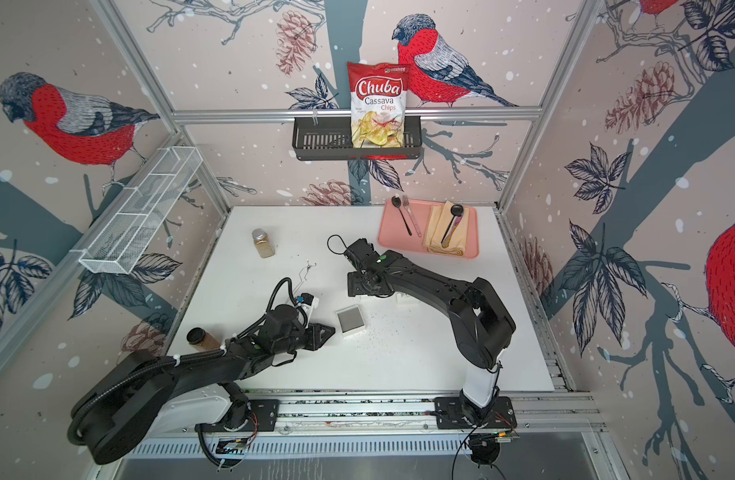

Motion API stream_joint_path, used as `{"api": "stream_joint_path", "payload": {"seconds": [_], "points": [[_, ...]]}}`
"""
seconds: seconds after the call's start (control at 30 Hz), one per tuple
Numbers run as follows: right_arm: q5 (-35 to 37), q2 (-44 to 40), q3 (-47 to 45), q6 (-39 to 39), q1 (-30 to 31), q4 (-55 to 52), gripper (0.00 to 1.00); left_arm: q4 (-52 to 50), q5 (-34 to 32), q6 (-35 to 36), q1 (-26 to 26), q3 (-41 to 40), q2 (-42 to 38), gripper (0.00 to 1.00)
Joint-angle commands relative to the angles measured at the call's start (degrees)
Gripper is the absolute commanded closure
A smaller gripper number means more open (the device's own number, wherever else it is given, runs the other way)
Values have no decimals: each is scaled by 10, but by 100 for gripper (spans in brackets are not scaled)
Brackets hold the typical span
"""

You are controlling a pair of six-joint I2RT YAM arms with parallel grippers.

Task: Take the necklace out of the lift-off lid jewelry box
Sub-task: Place the inner lining in the jewelry box, then adjust the jewelry box at the center of the board, then pick up the lid from the center of the board.

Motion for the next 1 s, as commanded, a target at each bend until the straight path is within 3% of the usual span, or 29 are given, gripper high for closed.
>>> {"api": "stream_joint_path", "payload": {"seconds": [0.0, 0.27, 0.47, 0.97], "points": [[-8, 21, 10, -44, -20, -1, 16, 62, -14, -27, -17, -13, 11, 74], [-32, 85, 49, -83, -62, 13, 13, 103, -4, -8, -40, 17, 98, 75], [-57, 120, 76, -101, -74, 16, 12, 55, -12, 20, -41, 65, 132, 75], [-66, 159, 89, -115, -70, 5, 16, -15, -51, 36, -39, 84, 101, 75]]}}
